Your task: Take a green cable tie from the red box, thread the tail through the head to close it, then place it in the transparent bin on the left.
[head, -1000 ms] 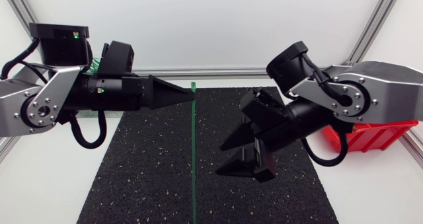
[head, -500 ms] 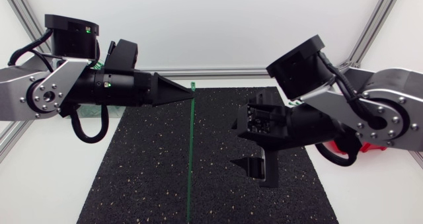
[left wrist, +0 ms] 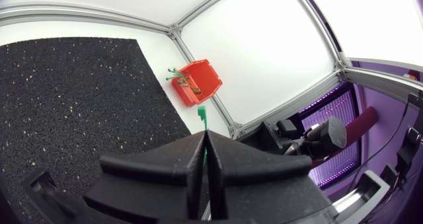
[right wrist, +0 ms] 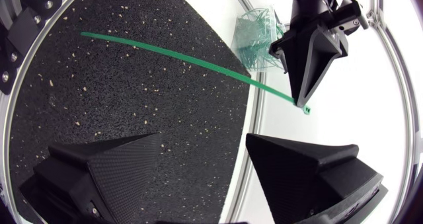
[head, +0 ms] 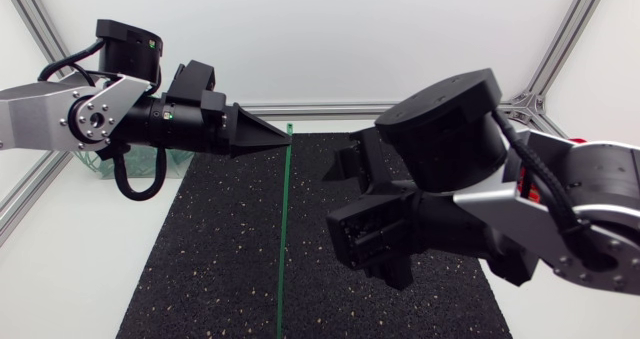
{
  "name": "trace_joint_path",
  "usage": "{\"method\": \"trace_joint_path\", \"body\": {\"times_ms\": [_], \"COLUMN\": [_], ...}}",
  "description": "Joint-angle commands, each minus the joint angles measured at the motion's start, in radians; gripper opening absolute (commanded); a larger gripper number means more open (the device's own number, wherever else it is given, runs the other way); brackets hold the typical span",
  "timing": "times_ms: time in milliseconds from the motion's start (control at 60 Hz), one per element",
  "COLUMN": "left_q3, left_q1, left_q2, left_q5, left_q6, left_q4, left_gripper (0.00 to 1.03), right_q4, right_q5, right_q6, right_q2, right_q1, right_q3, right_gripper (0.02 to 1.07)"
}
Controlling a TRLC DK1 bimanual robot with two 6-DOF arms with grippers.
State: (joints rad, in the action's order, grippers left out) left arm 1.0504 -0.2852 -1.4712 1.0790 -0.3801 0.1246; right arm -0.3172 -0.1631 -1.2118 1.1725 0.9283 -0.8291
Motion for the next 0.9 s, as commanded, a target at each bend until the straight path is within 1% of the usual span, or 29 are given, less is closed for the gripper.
{"method": "trace_joint_path", "body": {"times_ms": [0,83,150,200,233,317,367,483,533,583,733,883], "left_q3": [0.04,0.054,0.069,0.076,0.091,0.109,0.118,0.132,0.135,0.138,0.16,0.171], "left_q1": [0.004,0.012,0.023,0.029,0.031,0.05,0.072,0.1,0.096,0.096,0.081,0.086], "left_q2": [-0.011,-0.018,-0.026,-0.029,-0.043,-0.072,-0.092,-0.13,-0.143,-0.149,-0.176,-0.193], "left_q5": [0.029,0.073,0.093,0.099,0.118,0.136,0.147,0.18,0.202,0.214,0.236,0.236], "left_q6": [0.017,0.023,0.023,0.023,0.023,0.023,0.023,0.023,0.023,0.023,0.03,0.035], "left_q4": [0.003,0.004,0.018,0.02,0.041,0.056,0.061,0.07,0.076,0.079,0.095,0.11], "left_gripper": [0.03,0.03,0.03,0.03,0.03,0.03,0.03,0.03,0.03,0.03,0.03,0.03], "right_q4": [0.026,0.076,0.101,0.17,0.205,0.253,0.329,0.46,0.523,0.567,0.659,0.742], "right_q5": [-0.018,-0.038,-0.046,-0.056,-0.065,-0.064,-0.064,-0.056,-0.053,-0.042,0.013,0.109], "right_q6": [-0.078,-0.143,-0.186,-0.238,-0.264,-0.324,-0.388,-0.48,-0.525,-0.557,-0.64,-0.724], "right_q2": [-0.011,-0.013,-0.01,-0.001,0.004,0.015,0.029,0.053,0.061,0.065,0.081,0.128], "right_q1": [0.015,0.03,0.041,0.05,0.06,0.076,0.076,0.084,0.089,0.092,0.104,0.076], "right_q3": [0.03,0.047,0.065,0.096,0.114,0.142,0.176,0.235,0.268,0.286,0.34,0.358], "right_gripper": [0.96,0.96,0.96,0.96,0.96,0.96,0.96,0.96,0.95,0.93,0.93,0.93]}}
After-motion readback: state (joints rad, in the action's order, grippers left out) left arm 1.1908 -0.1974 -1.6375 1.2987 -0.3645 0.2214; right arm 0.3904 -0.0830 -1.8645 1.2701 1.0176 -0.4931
